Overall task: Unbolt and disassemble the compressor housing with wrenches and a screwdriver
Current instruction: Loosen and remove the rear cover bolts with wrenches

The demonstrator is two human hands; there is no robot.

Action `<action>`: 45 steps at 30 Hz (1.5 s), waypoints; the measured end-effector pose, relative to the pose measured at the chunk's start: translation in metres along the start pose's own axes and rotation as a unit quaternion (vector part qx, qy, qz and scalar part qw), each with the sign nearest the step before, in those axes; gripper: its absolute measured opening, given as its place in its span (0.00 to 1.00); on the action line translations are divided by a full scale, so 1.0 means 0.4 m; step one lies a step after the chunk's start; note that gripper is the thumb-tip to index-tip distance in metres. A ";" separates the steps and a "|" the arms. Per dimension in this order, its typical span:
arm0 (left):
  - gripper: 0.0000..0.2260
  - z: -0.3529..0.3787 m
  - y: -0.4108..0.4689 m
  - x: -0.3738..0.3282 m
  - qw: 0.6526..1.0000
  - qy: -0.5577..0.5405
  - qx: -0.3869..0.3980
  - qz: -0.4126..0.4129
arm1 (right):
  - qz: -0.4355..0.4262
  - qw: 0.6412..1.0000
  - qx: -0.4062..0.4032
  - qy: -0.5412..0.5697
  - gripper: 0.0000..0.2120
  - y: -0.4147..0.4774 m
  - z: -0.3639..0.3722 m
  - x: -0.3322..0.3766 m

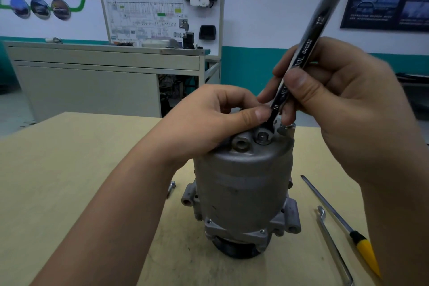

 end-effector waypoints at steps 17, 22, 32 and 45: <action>0.09 0.018 0.054 -0.038 0.989 -0.063 0.122 0.055 | 0.060 0.986 -0.028 0.152 0.08 0.007 0.001 -0.060; 0.09 0.034 0.048 -0.023 0.977 -0.165 0.131 0.046 | 0.085 0.974 -0.013 0.207 0.15 0.007 0.004 -0.105; 0.03 0.008 0.049 -0.013 0.984 -0.147 0.076 0.064 | 0.136 0.964 -0.111 0.199 0.27 -0.011 0.000 -0.223; 0.02 0.012 0.030 -0.035 0.986 -0.124 0.046 0.097 | 0.114 0.956 -0.163 0.217 0.29 -0.020 0.001 -0.246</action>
Point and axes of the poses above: each hand's wrist, its own y-axis towards the middle knuckle, its own z-axis out of the palm, x = y × z, the point moved 6 cm from there along y, towards the middle knuckle, and after that the axes turned 4 degrees about y, right-handed, at the moved point
